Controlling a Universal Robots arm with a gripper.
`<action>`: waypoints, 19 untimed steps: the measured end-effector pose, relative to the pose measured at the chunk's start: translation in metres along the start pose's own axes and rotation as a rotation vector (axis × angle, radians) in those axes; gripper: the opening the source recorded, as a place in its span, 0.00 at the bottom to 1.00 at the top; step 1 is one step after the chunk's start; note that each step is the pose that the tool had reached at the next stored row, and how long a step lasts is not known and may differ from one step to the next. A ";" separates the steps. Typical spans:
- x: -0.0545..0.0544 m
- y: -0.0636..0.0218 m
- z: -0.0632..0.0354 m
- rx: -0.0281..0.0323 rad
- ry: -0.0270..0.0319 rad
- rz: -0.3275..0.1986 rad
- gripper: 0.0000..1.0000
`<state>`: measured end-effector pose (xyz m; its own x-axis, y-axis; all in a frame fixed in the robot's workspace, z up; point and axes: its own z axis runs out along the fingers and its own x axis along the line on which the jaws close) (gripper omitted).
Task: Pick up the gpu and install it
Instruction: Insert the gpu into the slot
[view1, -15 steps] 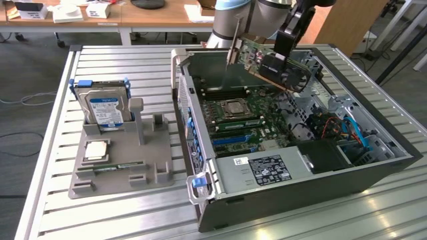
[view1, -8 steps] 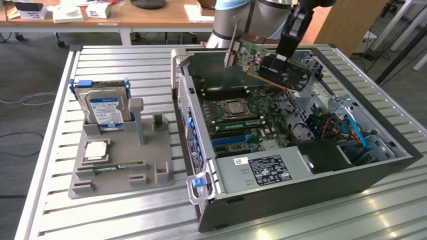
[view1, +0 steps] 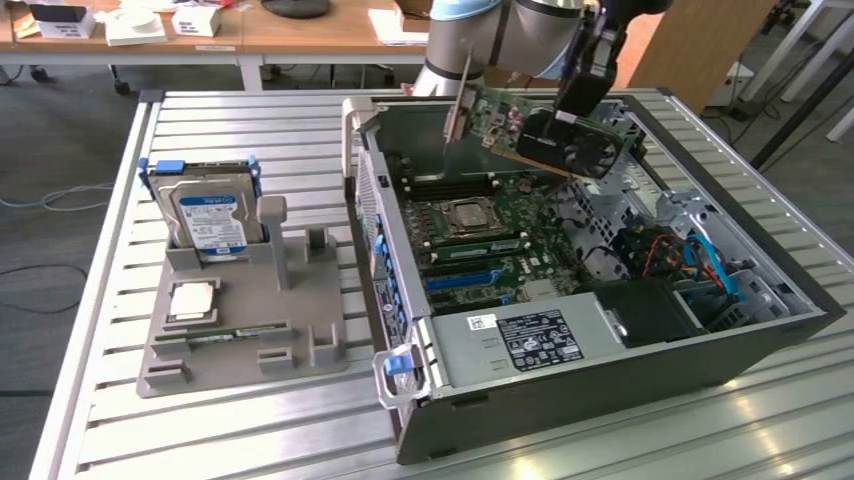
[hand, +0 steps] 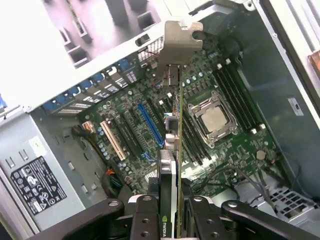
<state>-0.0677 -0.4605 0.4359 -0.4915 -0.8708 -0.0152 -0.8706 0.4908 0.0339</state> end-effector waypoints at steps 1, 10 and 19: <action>0.000 0.0000 0.0001 -0.0002 0.0005 -0.017 0.27; 0.000 0.0000 0.0006 -0.0026 0.0059 -0.173 0.27; 0.000 0.0000 0.0017 -0.0051 0.0114 -0.335 0.27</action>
<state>-0.0677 -0.4605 0.4342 -0.1774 -0.9840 -0.0152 -0.9837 0.1768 0.0339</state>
